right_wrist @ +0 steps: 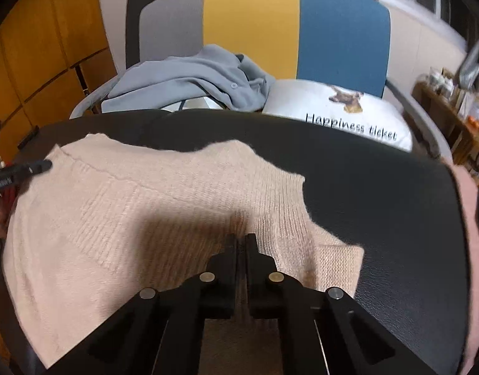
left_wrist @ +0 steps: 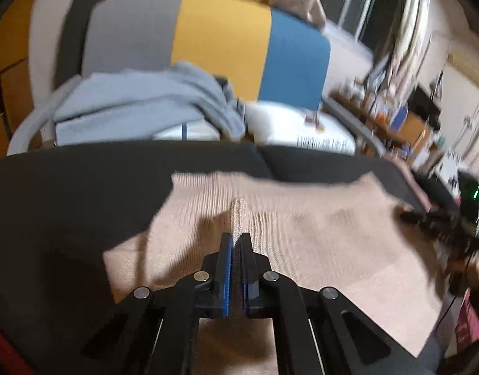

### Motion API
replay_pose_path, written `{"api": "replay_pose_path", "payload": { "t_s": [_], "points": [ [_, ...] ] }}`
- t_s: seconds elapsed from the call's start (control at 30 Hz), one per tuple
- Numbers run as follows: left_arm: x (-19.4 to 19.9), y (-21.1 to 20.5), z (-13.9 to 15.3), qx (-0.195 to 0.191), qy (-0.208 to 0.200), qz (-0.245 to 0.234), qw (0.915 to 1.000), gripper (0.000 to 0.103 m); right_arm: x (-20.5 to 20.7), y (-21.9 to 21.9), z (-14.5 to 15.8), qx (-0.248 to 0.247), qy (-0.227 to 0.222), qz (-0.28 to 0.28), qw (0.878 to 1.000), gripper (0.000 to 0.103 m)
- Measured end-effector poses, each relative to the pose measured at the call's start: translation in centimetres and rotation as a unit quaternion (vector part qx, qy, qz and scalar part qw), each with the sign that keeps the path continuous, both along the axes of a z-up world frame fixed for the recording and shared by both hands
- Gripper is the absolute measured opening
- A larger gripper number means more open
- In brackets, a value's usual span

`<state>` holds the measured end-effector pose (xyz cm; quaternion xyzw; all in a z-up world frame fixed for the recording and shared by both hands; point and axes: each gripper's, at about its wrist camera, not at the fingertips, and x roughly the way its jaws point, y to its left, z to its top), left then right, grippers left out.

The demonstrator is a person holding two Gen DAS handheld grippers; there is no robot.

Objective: Fold clothes

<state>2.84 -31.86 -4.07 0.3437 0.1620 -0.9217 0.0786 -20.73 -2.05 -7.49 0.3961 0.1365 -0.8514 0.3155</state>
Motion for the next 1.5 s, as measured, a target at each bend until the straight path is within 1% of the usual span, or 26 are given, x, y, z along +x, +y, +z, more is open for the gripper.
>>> {"api": "replay_pose_path", "payload": {
  "t_s": [0.03, 0.07, 0.1, 0.17, 0.23, 0.3, 0.33, 0.37, 0.4, 0.43, 0.47, 0.53, 0.6, 0.67, 0.73, 0.77, 0.83, 0.9, 0.93, 1.0, 1.23, 1.33, 1.43, 1.5],
  "points": [
    [0.4, 0.0, 0.6, -0.001, 0.016, 0.006, 0.9999, 0.003, 0.2, 0.0, 0.6, -0.005, 0.01, 0.0, 1.0, 0.005],
    [0.2, -0.1, 0.8, -0.003, 0.02, 0.012, 0.9997, 0.003, 0.1, -0.2, 1.0, -0.008, 0.018, -0.003, 1.0, 0.005],
    [-0.3, -0.2, 0.8, -0.005, 0.02, 0.017, 0.9997, 0.003, 0.0, -0.4, 1.5, -0.01, 0.026, -0.006, 1.0, 0.005],
    [-1.2, -0.6, 0.1, -0.014, 0.005, 0.031, 0.9994, 0.004, -0.5, -0.7, 1.9, -0.012, 0.035, -0.019, 0.999, 0.005],
    [-2.5, -1.1, -1.9, -0.015, -0.03, 0.061, 0.9975, 0.004, -1.4, -0.9, 0.9, -0.009, 0.026, -0.039, 0.999, 0.005],
    [-2.6, -1.4, -3.2, -0.013, -0.046, 0.087, 0.9951, 0.007, -2.2, -1.0, -1.2, 0.007, 0.008, -0.057, 0.998, 0.008],
    [-2.5, -1.6, -3.8, -0.012, -0.051, 0.1, 0.9936, 0.007, -2.5, -0.7, -2.3, 0.002, 0.001, -0.066, 0.998, 0.009],
    [-2.2, -1.7, -3.9, -0.006, -0.05, 0.112, 0.9924, 0.008, -2.6, -0.3, -2.7, -0.008, -0.001, -0.073, 0.997, 0.009],
    [-1.6, -1.7, -3.9, 0.001, -0.048, 0.12, 0.9916, 0.008, -2.6, 0.0, -2.6, -0.016, -0.001, -0.08, 0.997, 0.014],
    [-1.1, -1.6, -4.0, 0.005, -0.045, 0.126, 0.991, 0.008, -2.3, 0.3, -2.3, -0.024, -0.002, -0.08, 0.996, 0.023],
    [-0.7, -1.5, -4.0, 0.008, -0.041, 0.133, 0.9903, 0.008, -1.9, 0.6, -2.0, -0.031, -0.003, -0.077, 0.997, 0.024],
    [-0.2, -1.9, -3.8, 0.028, -0.032, 0.14, 0.9892, 0.009, -1.0, 1.1, -1.4, -0.045, -0.005, -0.071, 0.996, 0.025],
    [0.7, -2.0, -3.0, 0.028, -0.013, 0.152, 0.9879, 0.015, -0.1, 1.6, -0.8, -0.059, -0.007, -0.065, 0.996, 0.026],
    [2.4, -1.6, -1.5, 0.025, 0.012, 0.164, 0.9861, 0.014, 0.8, 2.2, -0.2, -0.073, -0.008, -0.059, 0.996, 0.027],
    [3.6, -0.9, -0.4, 0.017, 0.038, 0.156, 0.9869, 0.017, 1.7, 2.7, 0.4, -0.087, -0.01, -0.053, 0.995, 0.034],
    [4.0, -0.1, -0.1, 0.008, 0.04, 0.143, 0.9889, 0.019, 2.1, 3.0, 0.7, -0.095, -0.011, -0.05, 0.994, 0.036],
    [3.6, 1.4, -1.2, -0.015, 0.007, 0.117, 0.993, 0.019, 3.0, 3.5, 1.4, -0.109, -0.013, -0.043, 0.993, 0.044],
    [3.0, 2.9, -2.6, -0.04, -0.031, 0.092, 0.9945, 0.019, 4.2, 4.4, 0.9, -0.115, -0.02, -0.048, 0.992, 0.051],
    [3.2, 3.4, -3.3, -0.041, -0.039, 0.087, 0.9946, 0.019, 4.9, 4.8, 0.6, -0.117, -0.024, -0.052, 0.991, 0.052],
    [4.1, 4.1, -4.2, -0.032, -0.042, 0.084, 0.995, 0.019, 6.2, 5.8, -0.1, -0.122, -0.032, -0.06, 0.99, 0.053],
    [9.1, 5.5, -4.3, 0.019, -0.03, 0.085, 0.9957, 0.019, 10.7, 9.1, -2.5, -0.137, -0.062, -0.087, 0.985, 0.053],
    [11.2, 5.9, -4.3, 0.045, -0.022, 0.084, 0.9952, 0.019, 12.6, 9.7, -2.7, -0.134, -0.059, -0.085, 0.986, 0.053],
    [13.6, 5.3, -3.8, 0.068, -0.01, 0.103, 0.9923, 0.018, 14.1, 10.0, -2.7, -0.121, -0.047, -0.082, 0.988, 0.053],
    [15.2, 4.9, -3.4, 0.082, -0.002, 0.117, 0.9897, 0.021, 14.3, 10.1, -2.5, -0.116, -0.046, -0.085, 0.988, 0.053]
  ]
}}
